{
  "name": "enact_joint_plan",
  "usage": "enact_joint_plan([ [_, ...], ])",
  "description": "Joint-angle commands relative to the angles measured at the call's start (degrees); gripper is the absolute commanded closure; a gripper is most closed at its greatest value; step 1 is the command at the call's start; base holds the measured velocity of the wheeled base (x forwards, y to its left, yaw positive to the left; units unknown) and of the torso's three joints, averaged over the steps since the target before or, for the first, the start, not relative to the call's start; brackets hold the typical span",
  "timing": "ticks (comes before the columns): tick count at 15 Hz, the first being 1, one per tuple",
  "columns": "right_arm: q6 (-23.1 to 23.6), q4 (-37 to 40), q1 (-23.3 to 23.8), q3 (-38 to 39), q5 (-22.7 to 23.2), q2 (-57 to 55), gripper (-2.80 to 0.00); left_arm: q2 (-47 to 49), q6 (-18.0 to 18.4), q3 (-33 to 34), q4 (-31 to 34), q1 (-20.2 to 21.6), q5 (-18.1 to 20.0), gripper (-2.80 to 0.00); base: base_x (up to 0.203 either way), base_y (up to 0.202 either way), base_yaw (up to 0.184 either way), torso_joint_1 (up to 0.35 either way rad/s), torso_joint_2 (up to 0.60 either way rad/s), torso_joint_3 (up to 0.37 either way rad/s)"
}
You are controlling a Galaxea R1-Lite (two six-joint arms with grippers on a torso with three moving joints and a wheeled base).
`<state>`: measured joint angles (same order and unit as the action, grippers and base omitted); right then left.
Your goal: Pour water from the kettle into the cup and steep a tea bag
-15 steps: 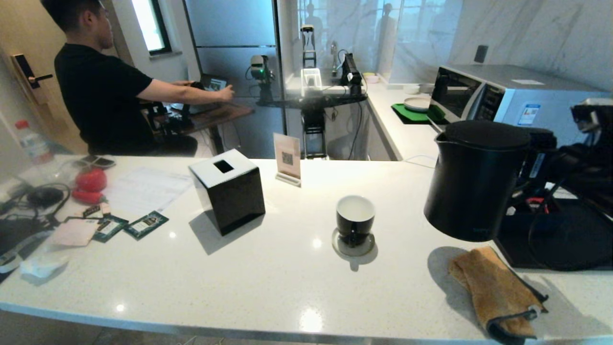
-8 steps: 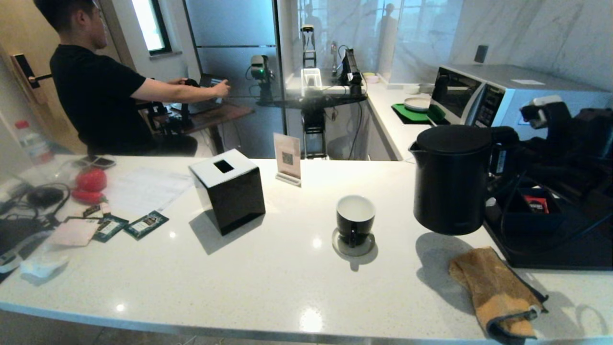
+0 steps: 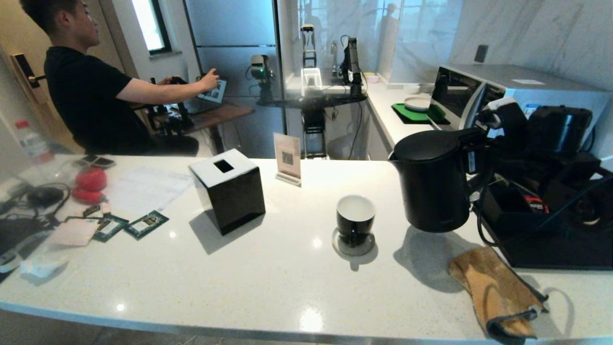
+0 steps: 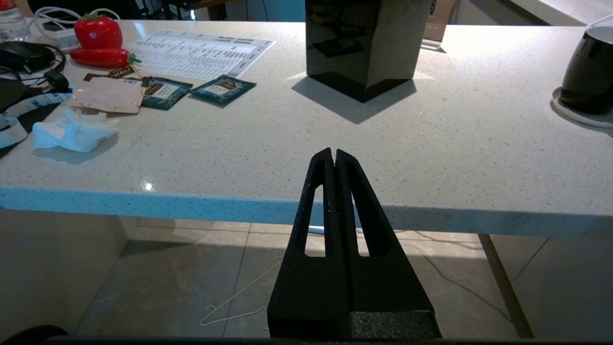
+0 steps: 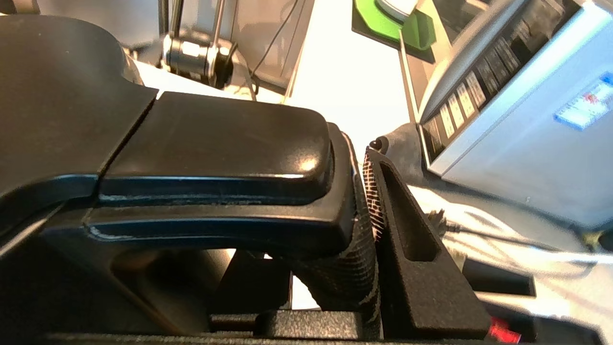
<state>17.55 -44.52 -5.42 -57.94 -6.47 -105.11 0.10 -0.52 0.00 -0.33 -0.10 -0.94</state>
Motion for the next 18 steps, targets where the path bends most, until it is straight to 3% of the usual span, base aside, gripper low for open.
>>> enact_joint_plan([
  [1,2.6,0.3,-0.4,-1.7,-0.1,-1.4,0.0,0.0,-0.1,0.0,0.0,0.0,0.0,0.0,0.0,0.0,0.0,0.0,0.0,0.0],
  [6,6.7,1.1,-1.7,-2.9,-2.1,-2.3,0.0,0.0,0.0,0.0,0.0,0.0,0.0,0.0,0.0,0.0,0.0,0.0,0.0,0.0],
  [18,18.1,0.9,-5.3,-4.5,-2.1,-4.0,0.0,0.0,-0.1,0.0,0.0,0.0,0.0,0.0,0.0,0.0,0.0,0.0,0.0,0.0],
])
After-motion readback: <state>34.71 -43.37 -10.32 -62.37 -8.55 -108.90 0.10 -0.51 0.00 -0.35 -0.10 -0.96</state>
